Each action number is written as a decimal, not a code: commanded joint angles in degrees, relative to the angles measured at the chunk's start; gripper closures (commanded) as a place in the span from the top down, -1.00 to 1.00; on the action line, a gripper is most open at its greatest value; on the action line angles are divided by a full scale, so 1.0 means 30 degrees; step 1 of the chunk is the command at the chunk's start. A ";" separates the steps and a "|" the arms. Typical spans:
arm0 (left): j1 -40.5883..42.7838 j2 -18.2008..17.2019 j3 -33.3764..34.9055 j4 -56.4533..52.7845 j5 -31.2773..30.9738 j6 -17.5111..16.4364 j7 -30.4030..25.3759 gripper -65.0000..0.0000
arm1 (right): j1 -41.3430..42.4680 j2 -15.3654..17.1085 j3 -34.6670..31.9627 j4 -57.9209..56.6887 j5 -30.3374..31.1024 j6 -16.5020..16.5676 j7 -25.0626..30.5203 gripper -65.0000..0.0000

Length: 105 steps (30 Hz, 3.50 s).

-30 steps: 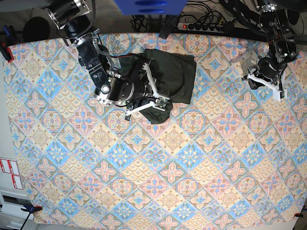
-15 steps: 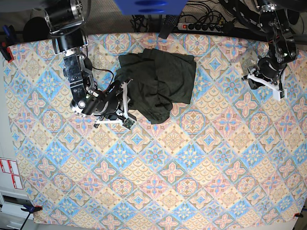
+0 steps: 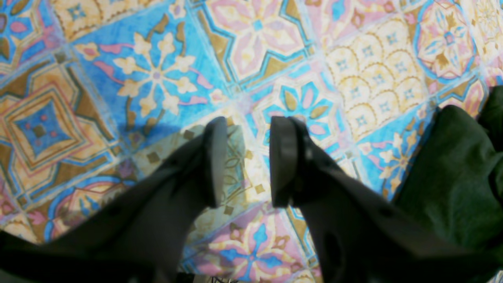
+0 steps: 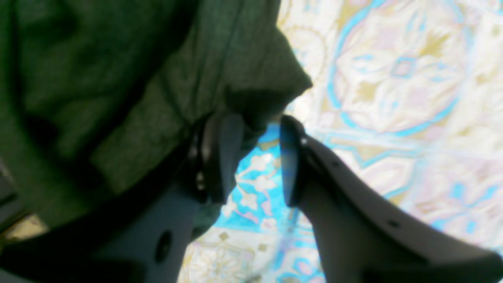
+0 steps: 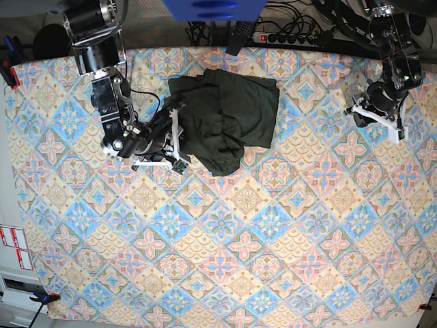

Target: Fold the T-shirt properly

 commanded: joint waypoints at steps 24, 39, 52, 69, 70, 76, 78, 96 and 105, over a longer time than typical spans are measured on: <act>-0.0405 -0.0306 0.0052 0.0246 -0.0131 -0.0053 -0.0267 -0.44 | 0.0488 0.0564 0.1053 0.2515 0.4768 0.0048 -0.1190 0.17; -0.0434 -0.0306 0.0404 0.0246 -0.0131 -0.0053 -0.0267 -0.44 | 0.0371 -0.0667 0.0907 0.0816 0.4739 0.0048 -0.1131 0.11; -0.0434 -0.0306 0.0404 0.0246 -0.0131 -0.0053 -0.0267 -0.44 | 0.0488 -0.1107 -0.2961 -0.0972 0.4768 0.0048 -0.1043 0.08; -0.0405 -0.0306 0.0404 0.0246 -0.0131 -0.0053 -0.0267 -0.44 | 0.0488 -0.0960 -0.2258 0.2632 0.4885 0.0048 -0.0897 -0.21; -0.0405 -0.0306 0.0404 0.0246 -0.0131 -0.0053 -0.0267 -0.44 | 0.0488 -0.0960 -0.1877 0.2955 0.4885 0.0048 -0.0897 -0.21; -0.0434 -0.0306 0.0404 0.0246 -0.0131 -0.0053 -0.0267 -0.44 | 0.0078 -0.0052 -0.0851 0.3131 0.4856 0.0048 -0.0897 -0.21; -0.0463 -0.0306 0.0404 0.0246 -0.0131 -0.0053 -0.0267 -0.44 | 0.0078 0.0271 -0.0851 0.2984 0.4885 0.0048 -0.0897 -0.21; -0.0463 -0.0306 0.0404 0.0246 -0.0131 -0.0053 -0.0267 -0.44 | 0.0078 0.0241 -0.0998 0.0376 0.4739 0.0048 -0.0721 -0.21; -0.0463 -0.0306 0.0404 0.0246 -0.0131 -0.0053 -0.0267 -0.44 | 0.0078 0.0212 -0.1056 -0.0005 0.4856 0.0048 -0.0897 -0.36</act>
